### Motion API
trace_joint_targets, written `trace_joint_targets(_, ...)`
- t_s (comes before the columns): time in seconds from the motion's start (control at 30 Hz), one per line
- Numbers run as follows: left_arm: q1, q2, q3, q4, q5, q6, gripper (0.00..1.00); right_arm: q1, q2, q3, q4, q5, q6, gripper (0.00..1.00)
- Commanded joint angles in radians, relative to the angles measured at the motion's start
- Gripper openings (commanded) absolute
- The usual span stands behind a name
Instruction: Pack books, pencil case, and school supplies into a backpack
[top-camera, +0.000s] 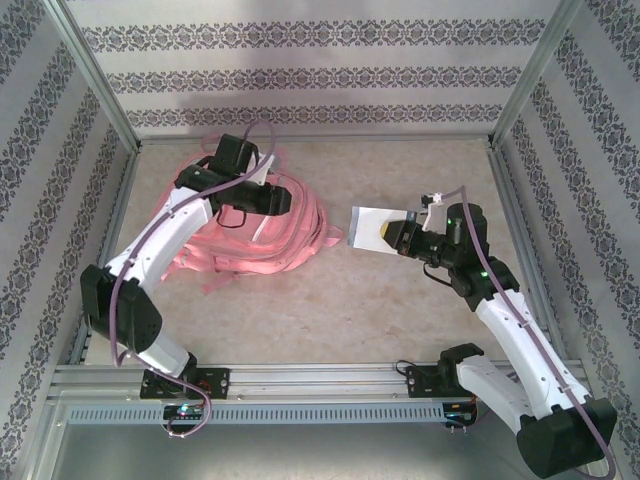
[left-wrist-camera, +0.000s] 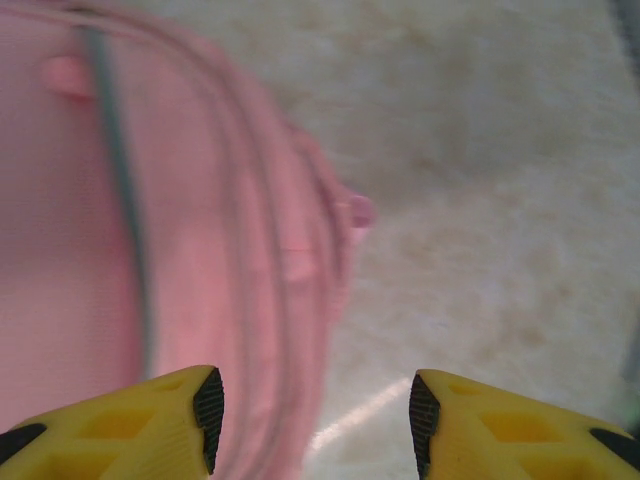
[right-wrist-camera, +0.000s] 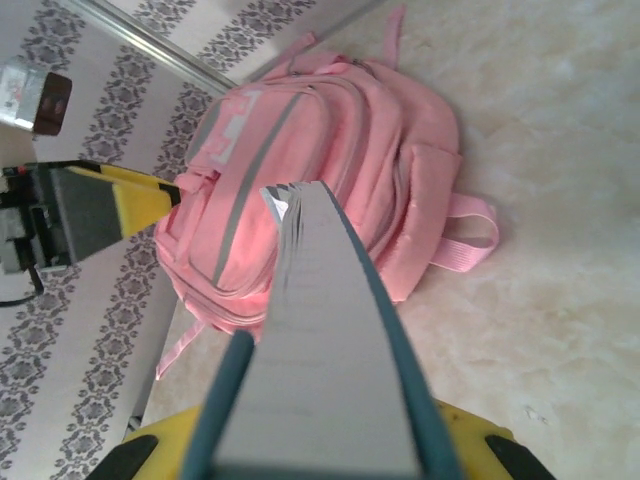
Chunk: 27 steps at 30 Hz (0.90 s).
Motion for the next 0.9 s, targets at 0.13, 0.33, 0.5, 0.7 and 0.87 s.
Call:
trace_joint_targets(0.13,0.029,0.173,0.067,-0.044,-0.100,0.003,0.53,0.002,-0.046,-0.063,0.067,0.024,0.027,0.00)
trace_joint_targets(0.33,0.028,0.241,0.106,-0.026,-0.054,0.001,0.50,-0.004,-0.025,-0.067,0.057,0.001,0.011,0.00)
trace_joint_targets(0.5,0.029,0.274,0.119,-0.009,-0.019,-0.005,0.40,-0.003,-0.013,-0.064,0.071,-0.006,0.011,0.00)
trace_joint_targets(0.7,0.028,0.318,0.141,-0.034,-0.066,0.008,0.34,-0.005,-0.014,-0.047,0.064,-0.008,0.017,0.00)
trace_joint_targets(0.87,0.028,0.360,0.153,-0.048,-0.065,-0.008,0.30,-0.006,-0.018,-0.053,0.063,-0.003,0.025,0.00)
